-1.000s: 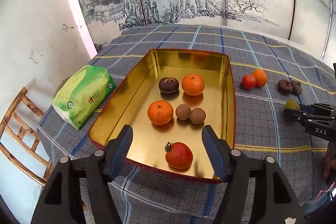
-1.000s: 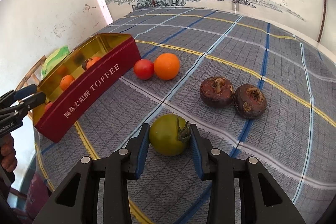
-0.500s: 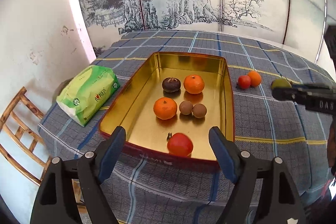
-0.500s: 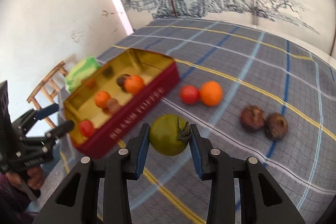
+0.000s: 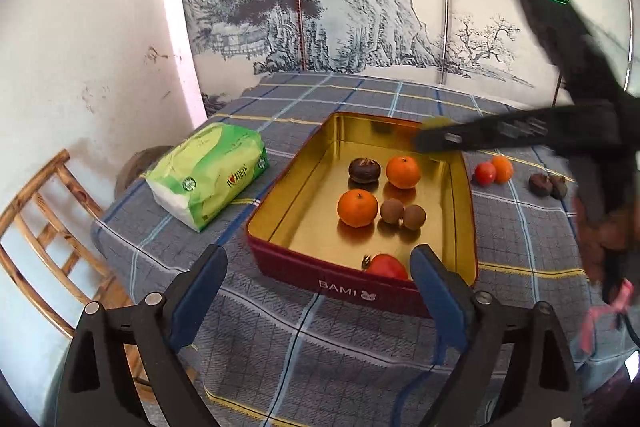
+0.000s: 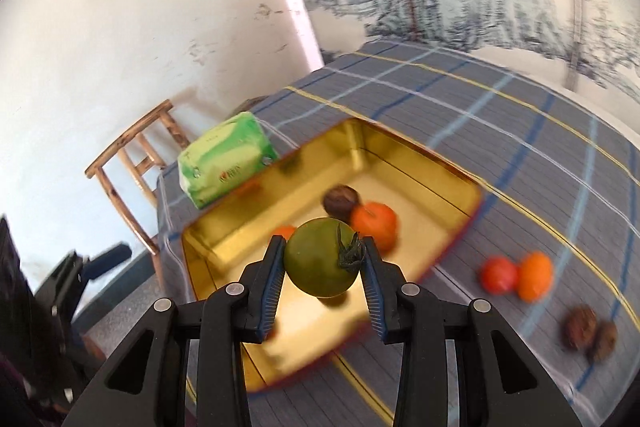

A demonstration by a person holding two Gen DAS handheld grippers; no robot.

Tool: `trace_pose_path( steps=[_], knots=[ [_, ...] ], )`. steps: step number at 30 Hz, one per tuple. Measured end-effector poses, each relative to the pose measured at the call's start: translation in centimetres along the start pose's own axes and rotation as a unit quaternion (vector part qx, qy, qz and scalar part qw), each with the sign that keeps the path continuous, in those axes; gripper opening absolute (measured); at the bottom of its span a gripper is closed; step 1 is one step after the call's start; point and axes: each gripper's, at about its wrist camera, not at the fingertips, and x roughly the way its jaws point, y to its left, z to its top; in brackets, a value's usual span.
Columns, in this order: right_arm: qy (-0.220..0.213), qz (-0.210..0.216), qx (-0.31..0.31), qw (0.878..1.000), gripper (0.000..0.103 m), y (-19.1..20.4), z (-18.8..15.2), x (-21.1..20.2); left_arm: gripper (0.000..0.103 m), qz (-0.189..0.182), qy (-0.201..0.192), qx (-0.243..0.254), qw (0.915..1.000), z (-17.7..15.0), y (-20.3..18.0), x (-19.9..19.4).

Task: Organize fruits
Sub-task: 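Carry the green-yellow fruit into the tin and open the right tool, then grasp the second red tomato with the left tool while the right tool moves to the brown fruits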

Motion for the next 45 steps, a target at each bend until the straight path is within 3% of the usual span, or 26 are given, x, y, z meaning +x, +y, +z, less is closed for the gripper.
trace_pose_path(
  steps=[8, 16, 23, 29, 35, 41, 45],
  knots=[
    [0.044, 0.020, -0.021, 0.999, 0.039, 2.5, 3.2, 6.5, 0.093, 0.033, -0.017, 0.055, 0.9978, -0.6, -0.5, -0.4],
    [0.058, 0.004, -0.031, 0.998, 0.039, 3.2, 4.2, 9.4, 0.094, 0.024, 0.003, 0.044, 0.9987, -0.9, 0.7, 0.7],
    [0.030, 0.008, 0.000, 1.000, 0.039, 1.8, 4.4, 7.2, 0.096, 0.020, 0.029, 0.030, 0.9989, -1.5, 1.2, 1.8],
    [0.021, 0.014, 0.002, 1.000, 0.040, 2.0, 2.3, 5.0, 0.096, 0.023, 0.029, 0.034, 0.9988, -1.5, 0.7, 1.6],
    [0.002, 0.001, -0.011, 1.000, 0.058, 1.9, -1.3, 1.0, 0.097, 0.028, 0.024, 0.052, 0.9980, -1.2, -0.6, 0.9],
    [-0.012, -0.051, 0.005, 0.999, 0.068, -1.8, -5.7, -3.9, 0.099, 0.029, 0.017, 0.077, 0.9965, -0.8, -2.6, 0.2],
    [-0.020, -0.095, 0.054, 0.994, 0.070, -6.6, -8.7, -7.3, 0.100, 0.031, 0.011, 0.102, 0.9942, -0.5, -4.2, 0.0]
  ],
)
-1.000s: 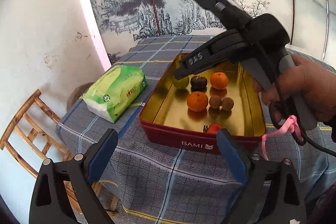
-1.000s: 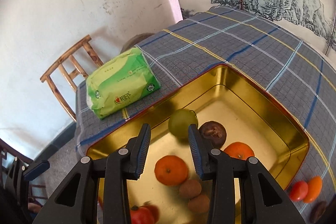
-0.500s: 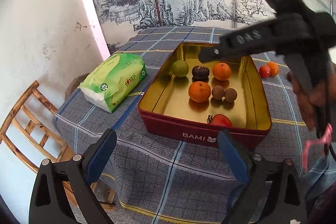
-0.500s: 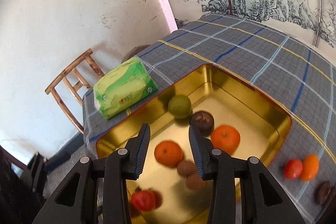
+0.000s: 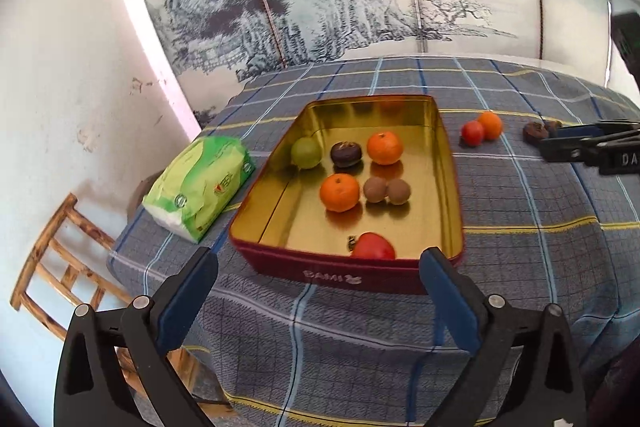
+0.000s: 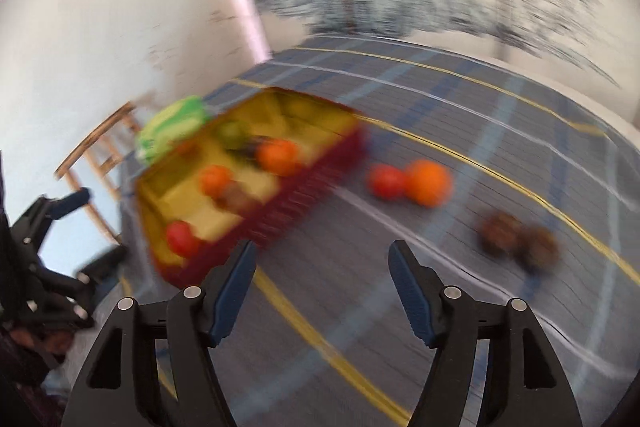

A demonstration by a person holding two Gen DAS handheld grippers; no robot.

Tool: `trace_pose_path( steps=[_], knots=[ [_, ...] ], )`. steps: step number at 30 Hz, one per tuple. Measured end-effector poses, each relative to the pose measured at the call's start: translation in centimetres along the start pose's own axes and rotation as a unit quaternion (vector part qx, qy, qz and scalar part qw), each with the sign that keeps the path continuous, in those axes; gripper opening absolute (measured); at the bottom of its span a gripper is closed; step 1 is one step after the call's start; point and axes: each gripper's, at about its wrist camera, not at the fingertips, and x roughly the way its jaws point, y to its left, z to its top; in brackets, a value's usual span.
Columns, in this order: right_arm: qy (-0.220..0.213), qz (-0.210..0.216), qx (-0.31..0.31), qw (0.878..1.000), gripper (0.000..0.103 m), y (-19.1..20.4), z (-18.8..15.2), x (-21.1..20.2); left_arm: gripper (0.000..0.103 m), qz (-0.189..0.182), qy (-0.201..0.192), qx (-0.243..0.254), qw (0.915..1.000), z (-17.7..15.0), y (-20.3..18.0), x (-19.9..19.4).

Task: Organize fruits
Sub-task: 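Grasp the second red tomato with the left tool while the right tool moves to the brown fruits, then grasp a dark brown round fruit with the right tool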

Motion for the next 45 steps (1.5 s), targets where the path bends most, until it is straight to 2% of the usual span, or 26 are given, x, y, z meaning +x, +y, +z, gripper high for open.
trace_pose_path(
  steps=[3, 9, 13, 15, 19, 21, 22, 24, 25, 26, 28, 31, 33, 34, 37, 39, 41, 44, 45],
  knots=[
    [-0.004, -0.053, 0.046, 0.997, 0.070, -5.0, -1.7, -1.7, 0.100, -0.003, 0.000, 0.017, 0.9998, 0.5, -1.2, 0.0],
    [-0.020, -0.118, 0.128, 0.985, 0.070, -13.0, -4.5, -4.9, 0.100, -0.017, 0.000, 0.058, 0.9982, 1.5, -3.8, 0.0],
    [-0.021, -0.165, 0.142, 0.976, 0.071, -16.0, -5.5, -5.9, 0.100, -0.051, -0.004, 0.102, 0.9934, 2.5, -5.8, 0.1],
    [-0.023, -0.169, 0.150, 0.974, 0.072, -17.1, -5.9, -6.1, 0.100, -0.083, -0.005, 0.122, 0.9890, 3.5, -6.8, 0.3],
    [-0.027, -0.161, 0.167, 0.972, 0.074, -18.4, -6.9, -5.9, 0.098, -0.159, -0.004, 0.159, 0.9744, 6.6, -8.5, 1.2],
    [-0.028, -0.155, 0.169, 0.973, 0.074, -18.5, -6.9, -5.7, 0.091, -0.187, -0.006, 0.186, 0.9645, 8.1, -9.5, 1.7],
    [-0.035, -0.152, 0.164, 0.974, 0.075, -18.3, -6.8, -5.9, 0.089, -0.210, -0.004, 0.206, 0.9557, 9.0, -10.2, 2.2],
    [-0.039, -0.146, 0.159, 0.975, 0.076, -18.1, -6.7, -5.8, 0.078, -0.254, 0.007, 0.247, 0.9353, 10.4, -11.5, 3.4],
    [-0.038, -0.143, 0.158, 0.976, 0.076, -18.1, -6.6, -5.6, 0.076, -0.270, 0.010, 0.272, 0.9237, 11.0, -12.2, 4.1],
    [-0.038, -0.140, 0.155, 0.977, 0.076, -18.0, -6.7, -5.6, 0.076, -0.280, 0.013, 0.299, 0.9120, 11.5, -13.0, 4.9],
    [-0.041, -0.136, 0.151, 0.978, 0.076, -17.8, -6.7, -5.7, 0.074, -0.286, 0.018, 0.344, 0.8942, 12.0, -14.4, 6.5],
    [-0.048, -0.124, 0.146, 0.980, 0.077, -17.7, -6.8, -5.8, 0.056, -0.303, 0.046, 0.374, 0.8754, 13.1, -15.8, 9.2],
    [-0.051, -0.118, 0.147, 0.981, 0.078, -17.7, -6.8, -5.9, 0.043, -0.315, 0.066, 0.381, 0.8670, 13.6, -16.4, 11.0],
    [-0.051, -0.113, 0.147, 0.981, 0.078, -17.7, -6.8, -5.9, 0.043, -0.318, 0.077, 0.388, 0.8618, 13.7, -16.5, 12.1],
    [-0.056, -0.104, 0.147, 0.982, 0.080, -17.7, -6.9, -6.1, 0.041, -0.297, 0.092, 0.405, 0.8600, 13.6, -16.5, 14.4],
    [-0.058, -0.099, 0.146, 0.983, 0.080, -17.7, -7.0, -6.1, 0.041, -0.302, 0.108, 0.403, 0.8573, 13.7, -16.4, 15.6],
    [-0.058, -0.097, 0.146, 0.983, 0.081, -17.6, -7.0, -6.1, 0.041, -0.298, 0.114, 0.402, 0.8583, 13.6, -16.1, 16.5],
    [-0.054, -0.097, 0.148, 0.983, 0.082, -17.7, -6.9, -6.0, 0.027, -0.313, 0.126, 0.399, 0.8527, 13.6, -16.1, 17.3],
    [-0.051, -0.097, 0.148, 0.983, 0.082, -17.7, -6.9, -6.0, 0.027, -0.321, 0.129, 0.394, 0.8518, 13.6, -16.1, 17.4]
  ],
)
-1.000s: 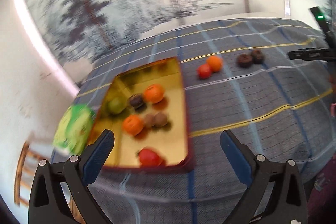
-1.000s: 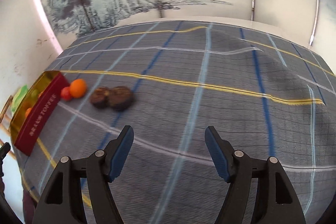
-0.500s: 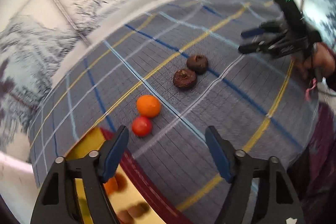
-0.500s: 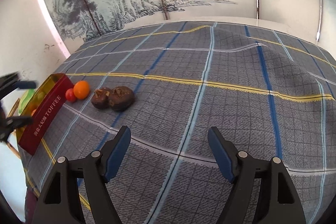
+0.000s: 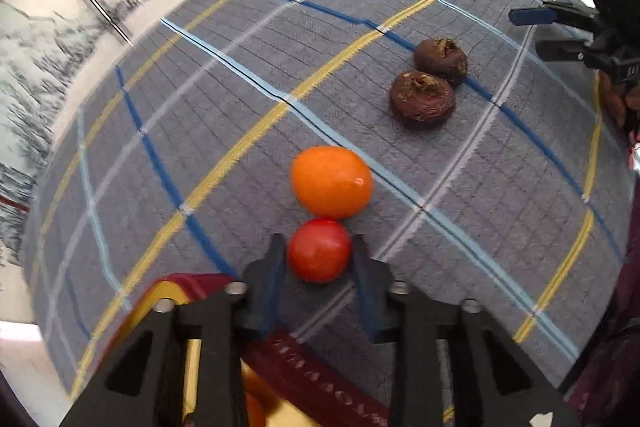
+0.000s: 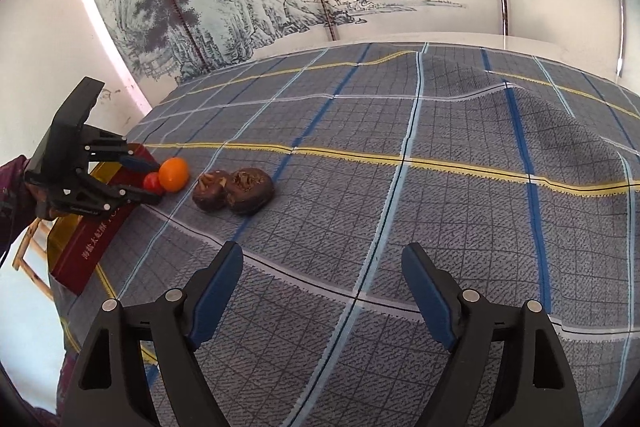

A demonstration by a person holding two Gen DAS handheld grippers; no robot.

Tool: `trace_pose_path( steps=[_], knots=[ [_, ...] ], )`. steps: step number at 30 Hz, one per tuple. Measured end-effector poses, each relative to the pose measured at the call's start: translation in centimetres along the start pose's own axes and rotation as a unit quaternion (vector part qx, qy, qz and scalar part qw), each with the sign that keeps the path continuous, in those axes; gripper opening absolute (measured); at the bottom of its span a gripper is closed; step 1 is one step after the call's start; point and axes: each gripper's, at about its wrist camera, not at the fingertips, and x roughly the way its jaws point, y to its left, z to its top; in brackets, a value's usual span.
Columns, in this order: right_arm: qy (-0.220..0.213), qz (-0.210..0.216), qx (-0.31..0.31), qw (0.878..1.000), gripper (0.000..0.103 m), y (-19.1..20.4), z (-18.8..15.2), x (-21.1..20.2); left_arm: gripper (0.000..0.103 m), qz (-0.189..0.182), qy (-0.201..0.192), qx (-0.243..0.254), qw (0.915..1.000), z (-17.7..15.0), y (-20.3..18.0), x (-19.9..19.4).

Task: Organize fruits
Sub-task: 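Grasp a dark brown round fruit with the right tool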

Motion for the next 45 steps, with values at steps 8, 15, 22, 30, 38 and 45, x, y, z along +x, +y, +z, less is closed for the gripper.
trace_pose_path(
  steps=[8, 15, 22, 30, 38, 45],
  knots=[
    [0.014, -0.001, 0.000, 1.000, 0.083, 0.1, 0.1, 0.3, 0.026, 0.045, -0.035, -0.089, 0.9945, -1.2, -1.8, -1.8],
    [0.030, 0.059, -0.085, 0.994, 0.083, 3.0, 1.9, 0.9, 0.026, 0.026, -0.100, -0.193, 0.9756, -4.1, -7.6, -6.6],
    [0.055, 0.091, -0.218, 0.970, 0.079, 6.8, 4.5, 4.6, 0.026, 0.002, -0.139, -0.234, 0.9623, -5.2, -11.8, -9.1],
    [0.085, 0.095, -0.295, 0.947, 0.062, 7.9, 5.8, 8.8, 0.026, 0.008, -0.150, -0.245, 0.9577, -6.4, -13.0, -10.9],
    [0.099, 0.079, -0.280, 0.952, 0.044, 7.1, 5.0, 8.1, 0.027, 0.019, -0.164, -0.271, 0.9484, -7.3, -12.9, -11.7],
    [0.040, 0.023, -0.174, 0.984, 0.044, 4.0, 2.7, 3.0, 0.027, 0.036, -0.186, -0.311, 0.9314, -10.2, -12.8, -13.7]
  ],
)
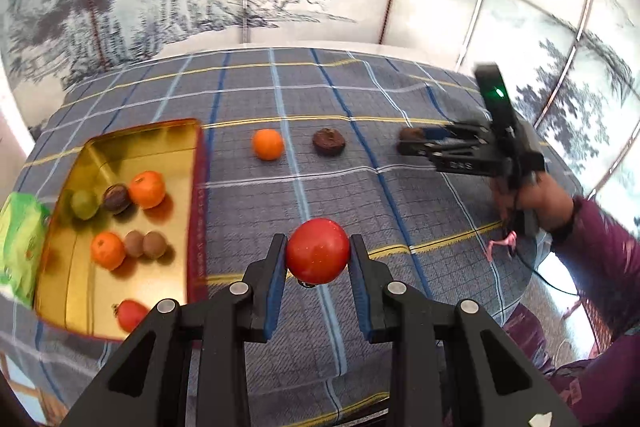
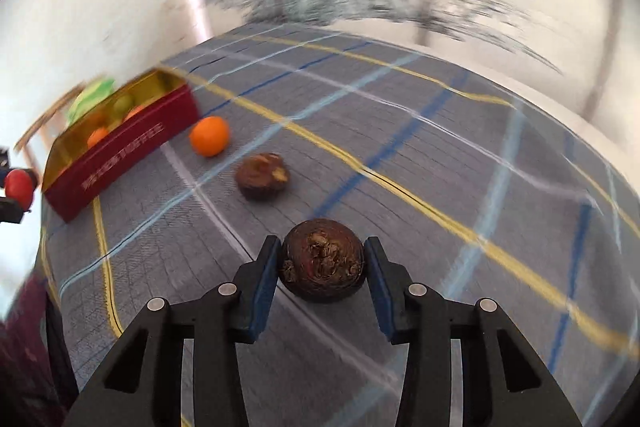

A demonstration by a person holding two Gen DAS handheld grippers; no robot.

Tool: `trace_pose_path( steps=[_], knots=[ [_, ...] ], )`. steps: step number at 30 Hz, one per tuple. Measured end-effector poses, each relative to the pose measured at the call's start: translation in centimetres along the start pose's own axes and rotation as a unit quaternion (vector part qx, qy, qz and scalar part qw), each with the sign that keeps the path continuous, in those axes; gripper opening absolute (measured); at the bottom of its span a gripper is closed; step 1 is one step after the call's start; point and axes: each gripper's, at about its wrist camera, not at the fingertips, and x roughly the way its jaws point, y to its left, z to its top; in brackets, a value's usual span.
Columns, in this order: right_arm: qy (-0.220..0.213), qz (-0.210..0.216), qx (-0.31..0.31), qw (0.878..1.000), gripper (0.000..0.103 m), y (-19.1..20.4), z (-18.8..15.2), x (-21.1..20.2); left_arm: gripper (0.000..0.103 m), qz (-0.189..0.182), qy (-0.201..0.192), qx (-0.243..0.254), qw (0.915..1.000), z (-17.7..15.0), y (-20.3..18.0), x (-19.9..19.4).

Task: Organize fruits
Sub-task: 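Grasp a dark brown round fruit with the right tool, then carry the red tomato into the tin and open the left tool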

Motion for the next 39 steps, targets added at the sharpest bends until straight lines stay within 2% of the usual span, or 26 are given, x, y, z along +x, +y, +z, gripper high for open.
trace_pose_path(
  steps=[6, 9, 13, 18, 23, 39],
  knots=[
    [0.006, -0.045, 0.087, 0.995, 0.044, -2.9, -2.4, -0.9, 0.027, 0.045, -0.012, -0.047, 0.9978, -1.6, 3.5, -2.2],
    [-0.002, -0.051, 0.103, 0.993, 0.044, -3.4, -2.4, -1.3, 0.027, 0.076, -0.016, -0.070, 0.9945, -2.4, 5.9, -3.1],
    [0.003, -0.054, 0.118, 0.992, 0.044, -4.0, -2.4, -1.0, 0.027, 0.118, -0.019, -0.089, 0.9889, -3.1, 9.0, -3.7],
    [0.012, -0.061, 0.119, 0.991, 0.044, -4.0, -2.4, -0.7, 0.027, 0.151, -0.022, -0.099, 0.9833, -3.5, 11.7, -3.6],
    [0.014, -0.062, 0.119, 0.991, 0.044, -4.0, -2.3, -0.6, 0.027, 0.185, -0.022, -0.086, 0.9787, -3.1, 13.7, -2.7],
    [0.014, -0.063, 0.118, 0.991, 0.044, -4.0, -2.3, -0.5, 0.027, 0.201, 0.008, -0.087, 0.9758, -3.6, 16.2, 0.8]
  ],
)
